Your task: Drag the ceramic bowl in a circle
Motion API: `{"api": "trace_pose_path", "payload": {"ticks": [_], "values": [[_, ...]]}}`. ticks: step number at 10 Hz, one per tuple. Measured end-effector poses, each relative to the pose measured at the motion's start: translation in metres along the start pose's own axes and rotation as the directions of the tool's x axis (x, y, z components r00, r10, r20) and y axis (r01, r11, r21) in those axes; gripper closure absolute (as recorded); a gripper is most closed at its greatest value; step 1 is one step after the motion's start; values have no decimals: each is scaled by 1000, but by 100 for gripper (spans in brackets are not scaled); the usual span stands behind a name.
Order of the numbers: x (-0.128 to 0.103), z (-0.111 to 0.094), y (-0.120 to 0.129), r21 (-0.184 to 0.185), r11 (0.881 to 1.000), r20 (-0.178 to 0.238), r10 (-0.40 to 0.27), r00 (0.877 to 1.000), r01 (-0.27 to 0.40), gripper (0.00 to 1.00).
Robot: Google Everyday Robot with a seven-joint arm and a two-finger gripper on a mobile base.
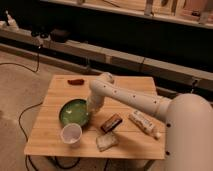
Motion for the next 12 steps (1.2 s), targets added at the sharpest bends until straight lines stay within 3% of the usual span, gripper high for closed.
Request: {"api": "trace_pose_path", "payload": {"ticks": [1, 3, 6, 9, 12], "values": [[24, -5, -2, 9, 1000, -27, -2, 1000, 3, 100], [71, -20, 16, 6, 1000, -79, 31, 996, -31, 100], [107, -38, 70, -4, 991, -127, 133, 983, -135, 100], [89, -42, 113, -31, 978, -117, 199, 973, -204, 100], [34, -43, 138, -61, 969, -72, 235, 969, -239, 100]]}}
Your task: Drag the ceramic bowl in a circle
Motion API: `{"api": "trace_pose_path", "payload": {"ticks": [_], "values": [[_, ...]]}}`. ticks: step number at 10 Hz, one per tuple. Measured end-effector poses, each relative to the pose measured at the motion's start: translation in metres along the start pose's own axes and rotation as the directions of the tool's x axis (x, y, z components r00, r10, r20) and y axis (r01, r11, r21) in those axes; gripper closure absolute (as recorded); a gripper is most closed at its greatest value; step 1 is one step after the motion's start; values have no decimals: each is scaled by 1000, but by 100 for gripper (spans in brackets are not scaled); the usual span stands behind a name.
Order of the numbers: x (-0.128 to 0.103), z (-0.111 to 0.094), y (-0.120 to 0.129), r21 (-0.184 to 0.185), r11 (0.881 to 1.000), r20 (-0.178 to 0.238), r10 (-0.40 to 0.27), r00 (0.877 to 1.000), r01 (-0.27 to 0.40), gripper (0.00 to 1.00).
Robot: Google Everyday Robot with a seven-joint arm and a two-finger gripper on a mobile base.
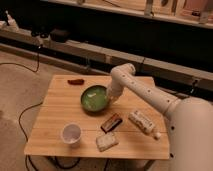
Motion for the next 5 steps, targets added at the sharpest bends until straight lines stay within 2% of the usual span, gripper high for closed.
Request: {"api": "trace_pose_path", "payload": {"ticks": [1, 3, 5], "values": [[-16, 0, 10, -10, 1000, 14, 12, 1000, -12, 100], [-28, 0, 16, -16, 1000, 24, 18, 1000, -18, 98], [-28, 1, 14, -16, 1000, 24, 16, 1000, -15, 82]]}}
